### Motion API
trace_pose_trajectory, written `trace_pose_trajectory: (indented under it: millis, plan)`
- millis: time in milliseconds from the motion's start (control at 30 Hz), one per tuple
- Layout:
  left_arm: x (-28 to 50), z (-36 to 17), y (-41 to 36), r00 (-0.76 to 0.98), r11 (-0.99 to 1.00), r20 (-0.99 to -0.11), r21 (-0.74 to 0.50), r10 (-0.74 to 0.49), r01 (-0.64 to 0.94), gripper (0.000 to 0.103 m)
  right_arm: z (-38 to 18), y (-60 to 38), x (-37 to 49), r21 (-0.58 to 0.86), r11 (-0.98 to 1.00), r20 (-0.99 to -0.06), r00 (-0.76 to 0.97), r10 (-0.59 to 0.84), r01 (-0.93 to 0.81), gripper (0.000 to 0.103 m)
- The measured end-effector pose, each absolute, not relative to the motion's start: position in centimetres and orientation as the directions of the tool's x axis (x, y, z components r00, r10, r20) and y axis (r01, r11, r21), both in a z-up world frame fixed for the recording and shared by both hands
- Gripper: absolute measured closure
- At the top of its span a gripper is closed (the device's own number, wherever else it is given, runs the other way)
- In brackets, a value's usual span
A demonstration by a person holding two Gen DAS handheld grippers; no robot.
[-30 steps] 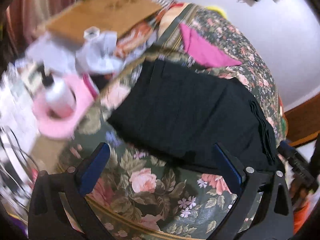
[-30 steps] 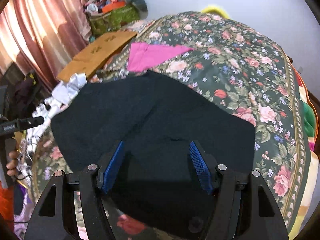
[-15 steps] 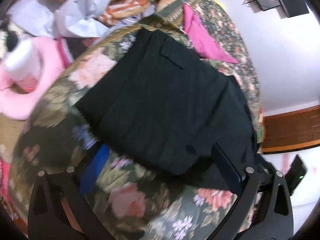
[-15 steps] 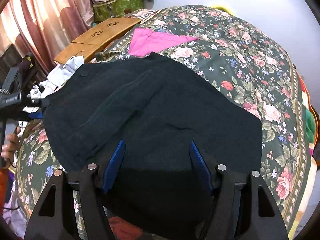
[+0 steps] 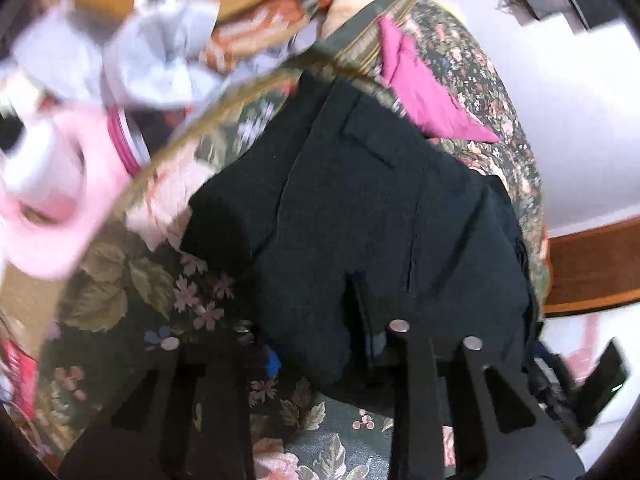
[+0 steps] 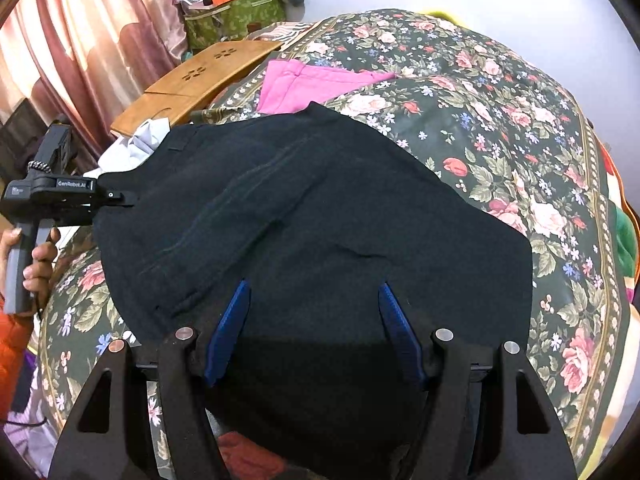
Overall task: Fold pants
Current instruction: 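Grasp the pants leg end with the left gripper and lift it, then fold the held leg end over the pants with the left gripper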
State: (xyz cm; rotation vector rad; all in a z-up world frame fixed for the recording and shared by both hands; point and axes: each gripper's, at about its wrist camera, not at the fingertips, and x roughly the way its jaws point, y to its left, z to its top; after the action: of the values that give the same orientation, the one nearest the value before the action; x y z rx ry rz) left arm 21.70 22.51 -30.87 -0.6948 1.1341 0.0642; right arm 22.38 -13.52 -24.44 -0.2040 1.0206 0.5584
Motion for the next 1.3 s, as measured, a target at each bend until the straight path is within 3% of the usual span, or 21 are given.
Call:
trace_pose_trajectory:
  millis: [100,233,400,600,800,1300]
  plan:
    - [21.6,-27.3,20.3,0.496,0.884,-0.859,-0.323,-0.124,-0.338,0.083,-23.9,-14.5,22.4,0.157,0.847,-0.846,0.373,0.381,-0.508,0.039]
    - [22.0,-22.6,18.5,0.568,0.936,-0.823,-0.194,0.007,-0.293,0.085,-22.7,-16.6,21.9,0.188,0.859,-0.826,0.396,0.4,-0.477,0.039]
    - [22.9,-16.5,15.5,0.671,0.97,-0.739,-0.118,0.058,-0.214,0.086,-21.9,-20.8,21.1,0.192,0.895,-0.813,0.445,0.375,-0.404,0.039]
    - [24.3,-11.6,10.0,0.752,0.989,-0.66,-0.11,0.005,-0.103,0.087,-23.0,-24.5,20.5,0.201,0.918,-0.825,0.446,0.346,-0.341,0.039]
    - [26.0,-9.3,3.3,0.765,0.991,-0.635,-0.129,-0.107,0.032,0.088,-24.6,-26.0,20.4,0.287,0.906,-0.816,0.417,0.401,-0.31,0.039]
    - [27.3,-13.4,-12.0,0.568,0.926,-0.748,-0.17,-0.344,0.337,0.089,-25.0,-26.7,19.9,0.356,0.887,-0.785,0.421,0.454,-0.294,0.039]
